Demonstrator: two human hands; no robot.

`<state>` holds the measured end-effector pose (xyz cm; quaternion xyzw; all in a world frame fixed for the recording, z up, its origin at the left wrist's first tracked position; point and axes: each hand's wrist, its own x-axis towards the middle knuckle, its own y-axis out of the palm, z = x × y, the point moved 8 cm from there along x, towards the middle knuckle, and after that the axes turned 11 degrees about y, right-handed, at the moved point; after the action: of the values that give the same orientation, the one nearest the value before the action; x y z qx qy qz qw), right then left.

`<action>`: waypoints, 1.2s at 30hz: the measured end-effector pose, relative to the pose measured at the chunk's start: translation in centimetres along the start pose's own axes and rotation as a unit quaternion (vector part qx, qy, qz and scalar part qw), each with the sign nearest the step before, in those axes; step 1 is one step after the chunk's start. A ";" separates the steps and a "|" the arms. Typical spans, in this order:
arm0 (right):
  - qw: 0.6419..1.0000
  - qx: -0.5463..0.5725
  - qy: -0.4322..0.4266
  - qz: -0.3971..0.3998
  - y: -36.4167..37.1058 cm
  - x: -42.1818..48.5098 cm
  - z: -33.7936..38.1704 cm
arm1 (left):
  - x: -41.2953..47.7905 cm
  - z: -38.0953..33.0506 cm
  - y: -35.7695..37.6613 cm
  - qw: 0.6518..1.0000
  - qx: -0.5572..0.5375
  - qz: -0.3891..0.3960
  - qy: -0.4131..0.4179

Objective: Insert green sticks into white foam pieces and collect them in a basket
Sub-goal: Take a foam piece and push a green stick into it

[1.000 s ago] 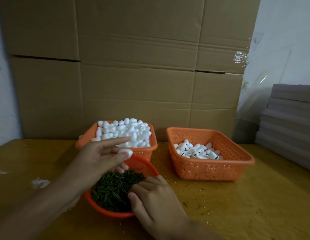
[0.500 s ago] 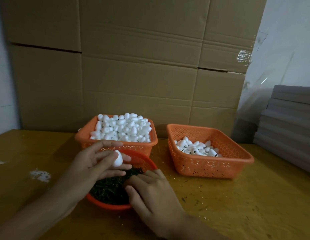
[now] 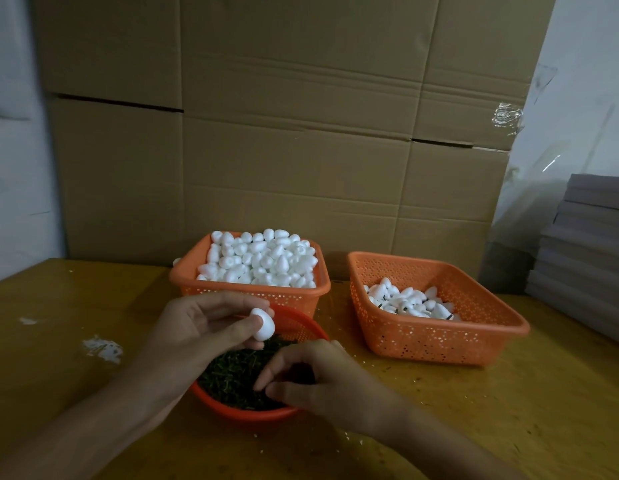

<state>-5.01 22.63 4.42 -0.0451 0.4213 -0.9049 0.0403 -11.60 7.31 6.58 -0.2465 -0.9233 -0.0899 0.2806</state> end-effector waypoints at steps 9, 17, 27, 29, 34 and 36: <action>0.998 -0.052 -0.014 -0.019 0.2 -0.1 0.6 | -0.1 -0.3 0.0 0.999 -0.050 -0.011 0.006; 0.998 -0.046 -0.036 0.001 0.2 -0.1 0.4 | -0.2 -0.2 0.2 0.998 -0.060 -0.010 0.002; 0.997 -0.026 -0.056 0.042 0.0 -0.5 0.2 | -0.3 -0.7 0.4 0.999 -0.032 0.006 0.019; 0.996 -0.020 -0.060 0.055 -0.2 -0.7 0.3 | -0.4 -0.8 0.5 0.999 -0.028 0.009 0.024; 0.994 0.007 -0.065 0.083 -0.5 -0.9 0.8 | -0.4 -1.2 0.6 0.999 -0.017 -0.002 0.036; 0.994 0.012 -0.067 0.083 -0.5 -1.0 1.0 | -0.3 -1.4 0.6 0.999 -0.006 -0.005 0.043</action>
<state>-3.91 22.31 5.38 -0.0700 0.4093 -0.8983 0.1435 -10.37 7.30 7.54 -0.2393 -0.9110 -0.1074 0.3182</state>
